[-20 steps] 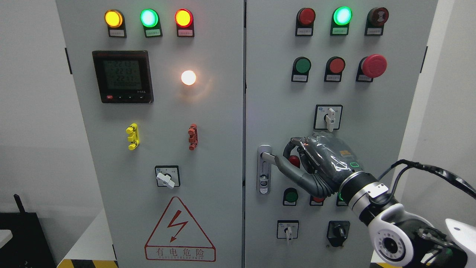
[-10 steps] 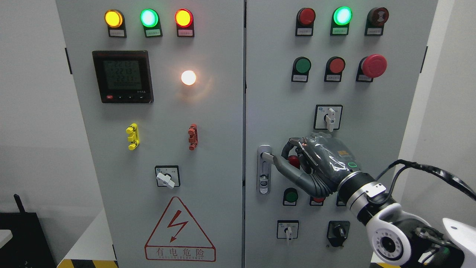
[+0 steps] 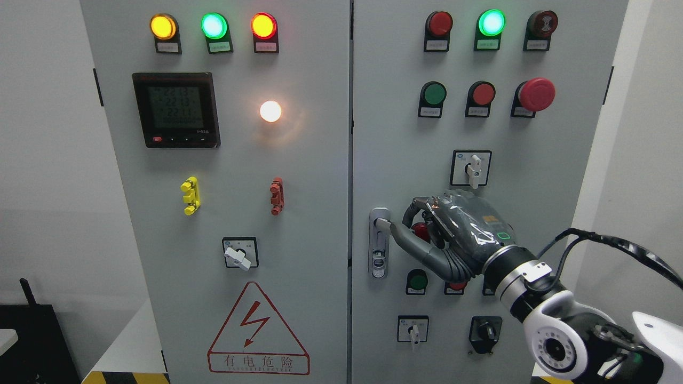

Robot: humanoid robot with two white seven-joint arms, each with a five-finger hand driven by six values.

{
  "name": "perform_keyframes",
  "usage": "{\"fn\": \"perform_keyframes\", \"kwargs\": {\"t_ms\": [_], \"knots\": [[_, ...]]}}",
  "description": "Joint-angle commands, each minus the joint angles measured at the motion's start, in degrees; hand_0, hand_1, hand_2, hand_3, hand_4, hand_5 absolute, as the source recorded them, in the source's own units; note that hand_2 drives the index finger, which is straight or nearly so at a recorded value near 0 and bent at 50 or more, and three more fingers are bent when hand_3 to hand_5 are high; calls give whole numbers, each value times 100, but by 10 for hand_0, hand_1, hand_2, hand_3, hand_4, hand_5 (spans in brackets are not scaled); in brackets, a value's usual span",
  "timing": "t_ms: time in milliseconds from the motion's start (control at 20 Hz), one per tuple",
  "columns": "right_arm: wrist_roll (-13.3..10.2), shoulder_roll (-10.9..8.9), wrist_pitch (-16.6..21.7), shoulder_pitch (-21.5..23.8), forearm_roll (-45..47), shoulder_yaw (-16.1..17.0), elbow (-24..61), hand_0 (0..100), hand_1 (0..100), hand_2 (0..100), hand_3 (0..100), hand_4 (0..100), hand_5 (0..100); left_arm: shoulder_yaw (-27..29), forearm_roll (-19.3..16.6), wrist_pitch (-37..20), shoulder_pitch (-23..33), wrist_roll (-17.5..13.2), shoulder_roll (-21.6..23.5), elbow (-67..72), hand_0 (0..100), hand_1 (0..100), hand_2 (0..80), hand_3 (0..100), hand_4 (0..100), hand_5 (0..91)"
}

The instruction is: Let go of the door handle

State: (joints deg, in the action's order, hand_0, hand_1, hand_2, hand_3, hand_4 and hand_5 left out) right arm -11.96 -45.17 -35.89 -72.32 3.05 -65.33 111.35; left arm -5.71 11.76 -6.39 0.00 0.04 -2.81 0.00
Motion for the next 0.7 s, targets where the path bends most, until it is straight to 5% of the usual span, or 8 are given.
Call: {"fn": "perform_keyframes", "kwargs": {"t_ms": [0, 651], "knots": [[-8, 26, 3, 7, 3, 3, -26, 426, 0, 471, 1000, 1000, 1000, 0, 2, -3, 176, 5, 0, -176, 120, 389, 0, 0, 0, 0], [-17, 26, -6, 42, 47, 3, -26, 424, 0, 473, 1000, 1000, 1000, 0, 2, -3, 176, 5, 0, -176, 120, 389, 0, 0, 0, 0]]}}
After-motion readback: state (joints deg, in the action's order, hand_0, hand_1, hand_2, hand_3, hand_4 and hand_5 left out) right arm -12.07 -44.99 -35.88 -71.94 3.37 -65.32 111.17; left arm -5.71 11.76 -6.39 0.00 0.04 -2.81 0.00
